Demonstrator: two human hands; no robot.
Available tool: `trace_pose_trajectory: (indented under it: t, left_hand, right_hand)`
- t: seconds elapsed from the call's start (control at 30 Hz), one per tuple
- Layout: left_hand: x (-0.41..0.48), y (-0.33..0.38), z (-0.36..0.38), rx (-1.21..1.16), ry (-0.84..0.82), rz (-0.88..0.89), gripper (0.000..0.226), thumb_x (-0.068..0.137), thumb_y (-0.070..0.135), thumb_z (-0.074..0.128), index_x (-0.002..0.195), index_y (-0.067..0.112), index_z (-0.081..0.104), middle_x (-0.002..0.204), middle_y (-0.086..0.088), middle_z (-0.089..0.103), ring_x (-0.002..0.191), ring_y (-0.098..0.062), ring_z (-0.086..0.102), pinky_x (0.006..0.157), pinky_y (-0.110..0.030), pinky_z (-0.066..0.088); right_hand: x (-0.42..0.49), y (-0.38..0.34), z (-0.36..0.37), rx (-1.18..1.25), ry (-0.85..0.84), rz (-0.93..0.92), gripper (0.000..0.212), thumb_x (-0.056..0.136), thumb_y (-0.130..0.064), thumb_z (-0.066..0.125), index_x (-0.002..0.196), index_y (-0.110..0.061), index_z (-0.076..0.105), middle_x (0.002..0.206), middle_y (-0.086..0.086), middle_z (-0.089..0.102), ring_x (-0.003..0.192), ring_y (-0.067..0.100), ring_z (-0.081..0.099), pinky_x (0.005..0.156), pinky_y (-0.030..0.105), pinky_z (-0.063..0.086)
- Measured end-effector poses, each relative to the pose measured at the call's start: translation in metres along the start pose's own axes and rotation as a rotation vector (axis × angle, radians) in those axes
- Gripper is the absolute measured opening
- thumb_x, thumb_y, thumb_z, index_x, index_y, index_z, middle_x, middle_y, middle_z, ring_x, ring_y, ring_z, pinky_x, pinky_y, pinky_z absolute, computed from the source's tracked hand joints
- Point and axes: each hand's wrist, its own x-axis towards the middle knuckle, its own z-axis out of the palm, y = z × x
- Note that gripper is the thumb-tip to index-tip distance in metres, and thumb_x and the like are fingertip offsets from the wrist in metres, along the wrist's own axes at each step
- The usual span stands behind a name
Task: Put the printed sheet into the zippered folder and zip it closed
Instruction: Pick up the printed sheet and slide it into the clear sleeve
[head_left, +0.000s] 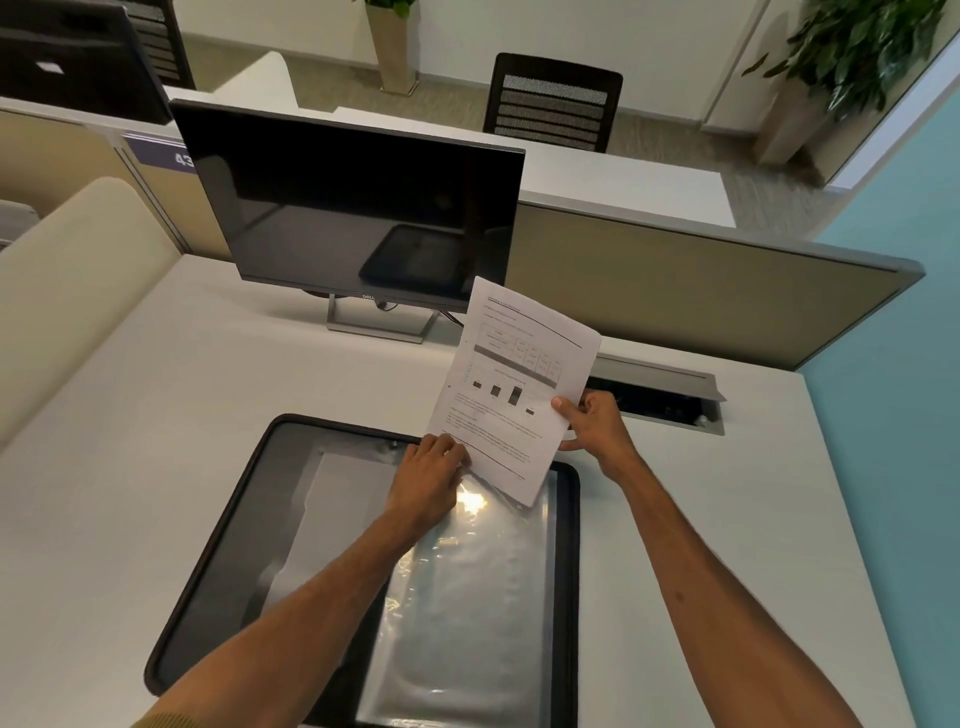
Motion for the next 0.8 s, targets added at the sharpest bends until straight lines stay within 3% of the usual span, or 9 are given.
trace_pose_trajectory:
  t: [0.13, 0.3, 0.5, 0.7, 0.8]
  left_hand:
    - [-0.003, 0.024, 0.013, 0.022, 0.024, -0.022, 0.023, 0.094, 0.017, 0.074, 0.115, 0.023, 0.066, 0.122, 0.001, 0.064, 0.107, -0.023, 0.059, 0.089, -0.039, 0.054]
    - [-0.011, 0.043, 0.025, -0.062, -0.005, -0.047, 0.031, 0.099, 0.019, 0.072, 0.129, 0.021, 0.061, 0.136, -0.001, 0.065, 0.11, -0.023, 0.064, 0.095, -0.038, 0.061]
    - [-0.008, 0.034, 0.022, -0.025, -0.012, -0.105, 0.043, 0.095, 0.016, 0.075, 0.133, 0.022, 0.058, 0.138, -0.001, 0.062, 0.11, -0.024, 0.062, 0.093, -0.041, 0.06]
    - [0.001, 0.013, 0.015, 0.048, 0.01, -0.151, 0.017, 0.098, 0.016, 0.065, 0.114, 0.022, 0.062, 0.116, 0.0, 0.066, 0.098, -0.025, 0.058, 0.079, -0.041, 0.055]
    - [0.024, -0.009, -0.012, -0.066, -0.124, -0.061, 0.008, 0.101, 0.026, 0.06, 0.107, 0.022, 0.064, 0.109, 0.002, 0.069, 0.1, -0.023, 0.059, 0.082, -0.042, 0.054]
  right_hand:
    - [0.002, 0.006, -0.001, 0.033, 0.003, 0.036, 0.028, 0.101, -0.018, 0.068, 0.128, -0.014, 0.062, 0.118, 0.005, 0.074, 0.098, 0.016, 0.073, 0.07, 0.047, 0.067]
    - [0.003, 0.016, -0.007, 0.051, 0.003, 0.052, 0.036, 0.101, -0.017, 0.068, 0.136, -0.013, 0.061, 0.115, 0.002, 0.074, 0.101, 0.017, 0.073, 0.064, 0.042, 0.067]
    - [0.007, 0.021, -0.012, 0.031, 0.003, 0.067, 0.039, 0.101, -0.017, 0.069, 0.138, -0.013, 0.059, 0.119, 0.005, 0.074, 0.106, 0.022, 0.073, 0.073, 0.052, 0.066]
    - [0.011, 0.018, -0.01, 0.014, -0.006, 0.063, 0.038, 0.101, -0.017, 0.068, 0.138, -0.011, 0.059, 0.122, 0.008, 0.073, 0.101, 0.02, 0.073, 0.062, 0.038, 0.066]
    - [0.013, 0.012, -0.011, 0.003, -0.021, 0.042, 0.035, 0.101, -0.016, 0.068, 0.135, -0.011, 0.06, 0.119, 0.008, 0.074, 0.101, 0.019, 0.073, 0.06, 0.035, 0.065]
